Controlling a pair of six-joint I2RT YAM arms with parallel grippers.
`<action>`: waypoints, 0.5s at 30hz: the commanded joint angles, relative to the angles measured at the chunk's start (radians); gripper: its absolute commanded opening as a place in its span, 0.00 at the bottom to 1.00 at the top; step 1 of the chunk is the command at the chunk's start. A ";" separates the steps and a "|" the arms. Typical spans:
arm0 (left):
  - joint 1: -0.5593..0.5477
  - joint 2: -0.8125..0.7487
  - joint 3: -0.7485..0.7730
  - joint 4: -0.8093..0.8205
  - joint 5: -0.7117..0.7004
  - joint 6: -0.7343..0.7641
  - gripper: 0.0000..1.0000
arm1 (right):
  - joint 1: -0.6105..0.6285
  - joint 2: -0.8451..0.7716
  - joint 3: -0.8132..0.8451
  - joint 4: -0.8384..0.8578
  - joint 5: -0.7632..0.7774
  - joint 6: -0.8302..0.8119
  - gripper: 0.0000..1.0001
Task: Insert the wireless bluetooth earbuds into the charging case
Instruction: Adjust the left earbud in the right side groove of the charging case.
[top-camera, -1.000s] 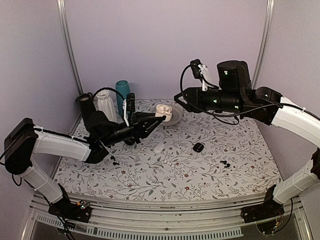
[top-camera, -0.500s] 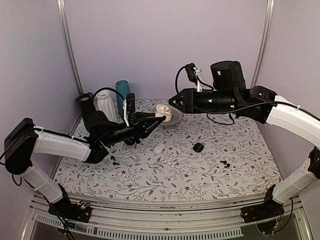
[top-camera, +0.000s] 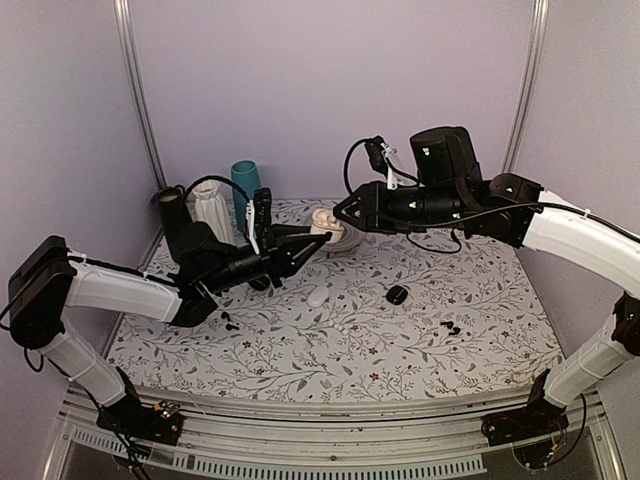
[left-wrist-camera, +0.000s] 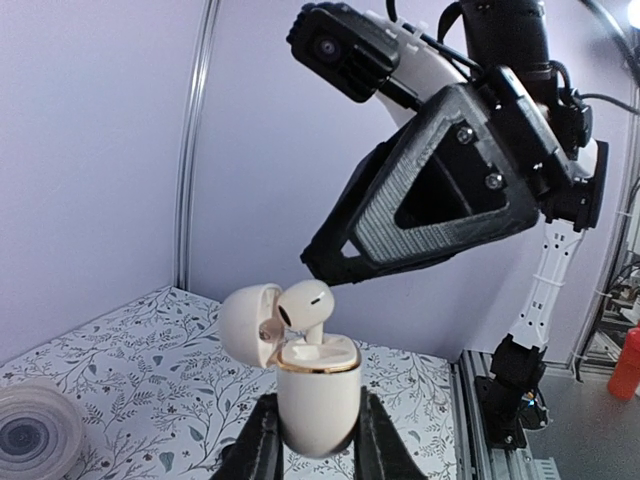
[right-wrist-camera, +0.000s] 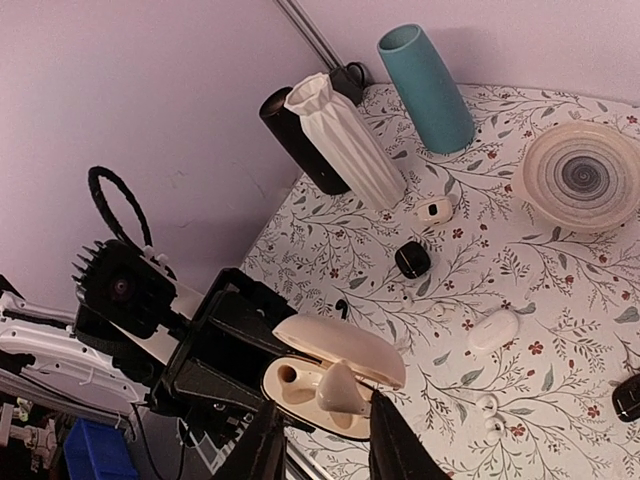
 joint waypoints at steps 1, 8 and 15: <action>-0.004 -0.016 -0.008 0.005 -0.011 0.034 0.00 | -0.002 0.005 0.031 -0.005 0.017 0.017 0.29; -0.006 -0.018 -0.008 0.000 -0.010 0.039 0.00 | -0.002 0.010 0.040 -0.003 0.013 0.013 0.28; -0.008 -0.022 -0.008 -0.005 -0.008 0.043 0.00 | 0.001 0.017 0.046 -0.015 0.023 0.010 0.28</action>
